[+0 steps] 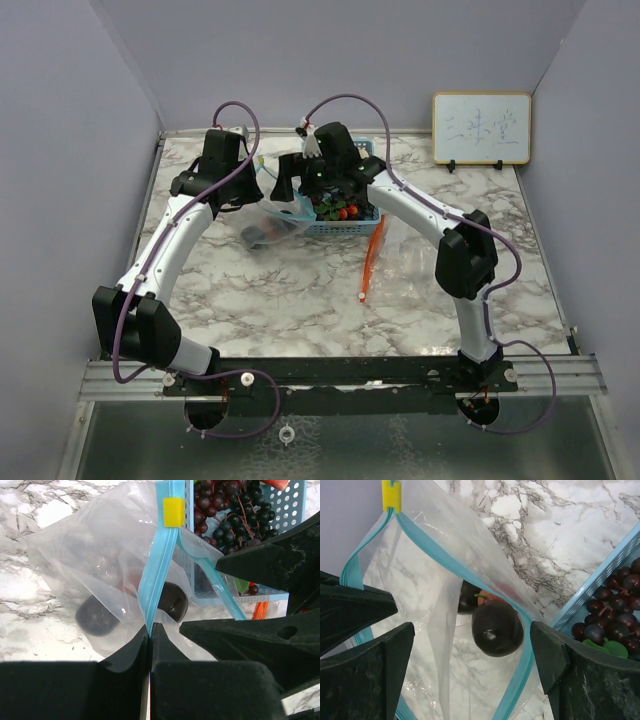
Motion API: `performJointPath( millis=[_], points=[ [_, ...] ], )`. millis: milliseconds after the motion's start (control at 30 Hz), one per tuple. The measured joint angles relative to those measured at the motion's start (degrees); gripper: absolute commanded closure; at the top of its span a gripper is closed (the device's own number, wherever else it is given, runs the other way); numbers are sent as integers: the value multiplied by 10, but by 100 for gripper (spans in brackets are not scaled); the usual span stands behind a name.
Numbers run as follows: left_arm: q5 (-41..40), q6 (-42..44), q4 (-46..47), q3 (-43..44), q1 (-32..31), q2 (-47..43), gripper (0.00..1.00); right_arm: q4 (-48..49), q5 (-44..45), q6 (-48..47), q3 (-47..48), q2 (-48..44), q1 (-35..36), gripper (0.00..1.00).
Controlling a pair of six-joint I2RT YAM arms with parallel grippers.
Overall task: Place the food in the zip-top bag and seal the zipper
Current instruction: Place the fake vegetable in the zipper food storage bag, then pick up the fake fruit from the bin.
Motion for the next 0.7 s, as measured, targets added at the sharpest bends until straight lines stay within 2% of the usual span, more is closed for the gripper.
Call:
performJointPath(
  millis=[200, 500, 700],
  points=[
    [4, -1, 0, 0, 0, 0, 100, -6, 16, -7, -2, -3, 3, 0],
    [4, -1, 1, -1, 0, 0, 100, -45, 169, -7, -57, -82, -22, 0],
    [4, 0, 2, -3, 0, 0, 100, -103, 232, 0, -51, -65, -53, 2]
  ],
)
